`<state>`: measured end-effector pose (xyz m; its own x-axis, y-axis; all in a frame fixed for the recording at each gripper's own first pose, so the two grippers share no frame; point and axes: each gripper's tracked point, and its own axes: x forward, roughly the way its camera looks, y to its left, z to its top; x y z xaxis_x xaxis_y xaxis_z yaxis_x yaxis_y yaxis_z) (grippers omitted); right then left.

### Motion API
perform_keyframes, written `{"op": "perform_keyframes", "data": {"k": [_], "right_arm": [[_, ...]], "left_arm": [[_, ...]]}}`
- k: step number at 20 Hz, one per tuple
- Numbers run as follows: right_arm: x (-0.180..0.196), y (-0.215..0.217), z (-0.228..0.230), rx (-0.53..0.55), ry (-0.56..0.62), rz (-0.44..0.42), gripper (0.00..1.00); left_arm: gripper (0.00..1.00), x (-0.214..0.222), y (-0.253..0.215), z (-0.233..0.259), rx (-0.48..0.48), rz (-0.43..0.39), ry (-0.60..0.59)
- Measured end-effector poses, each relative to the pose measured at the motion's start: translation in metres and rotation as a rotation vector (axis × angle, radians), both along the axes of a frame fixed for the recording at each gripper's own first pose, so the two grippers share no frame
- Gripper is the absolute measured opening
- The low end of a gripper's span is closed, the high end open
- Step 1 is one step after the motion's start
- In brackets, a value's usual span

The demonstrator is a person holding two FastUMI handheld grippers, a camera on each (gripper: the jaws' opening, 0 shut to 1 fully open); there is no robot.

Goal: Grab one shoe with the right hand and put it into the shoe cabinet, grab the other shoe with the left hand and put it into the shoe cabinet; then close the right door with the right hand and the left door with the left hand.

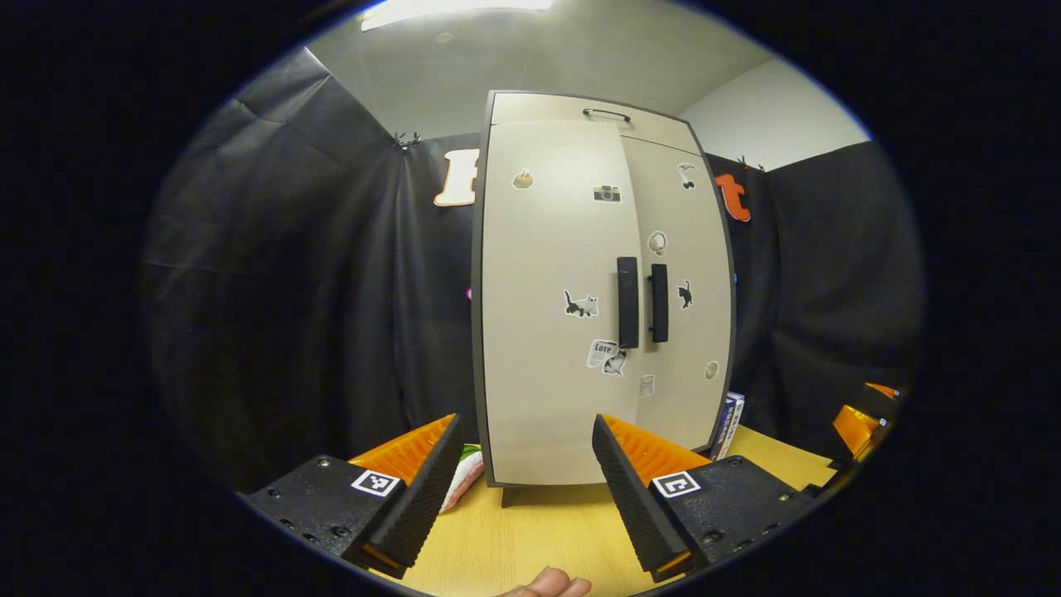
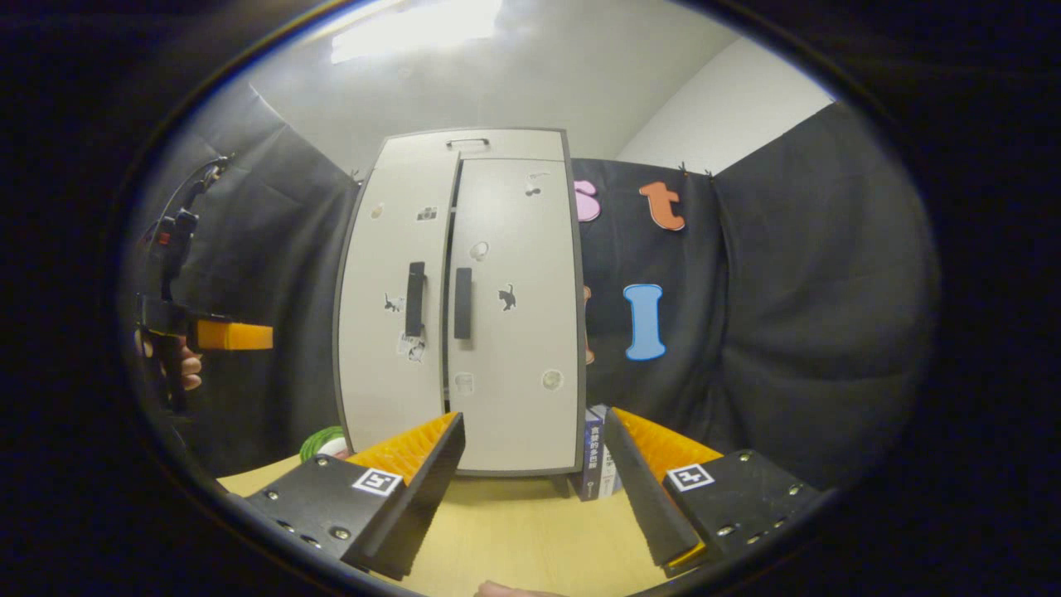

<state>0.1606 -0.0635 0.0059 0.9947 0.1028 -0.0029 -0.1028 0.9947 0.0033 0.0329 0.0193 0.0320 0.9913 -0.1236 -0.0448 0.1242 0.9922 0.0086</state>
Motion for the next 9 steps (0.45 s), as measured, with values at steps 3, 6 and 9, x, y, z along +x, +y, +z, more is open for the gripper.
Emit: {"op": "perform_keyframes", "data": {"k": [3, 6, 9], "right_arm": [[0.002, 0.0, 0.003, -0.029, -0.017, 0.001, 1.0], [0.005, 0.0, 0.003, -0.055, -0.026, -0.002, 1.0], [0.003, 0.002, 0.003, -0.051, -0.03, 0.002, 1.0]], "left_arm": [[0.94, -0.004, -0.001, -0.004, -0.013, 0.004, -0.005], [0.94, -0.011, -0.002, -0.009, -0.036, 0.0, -0.001], [0.94, -0.021, -0.001, -0.02, -0.041, 0.0, -0.017]]}}
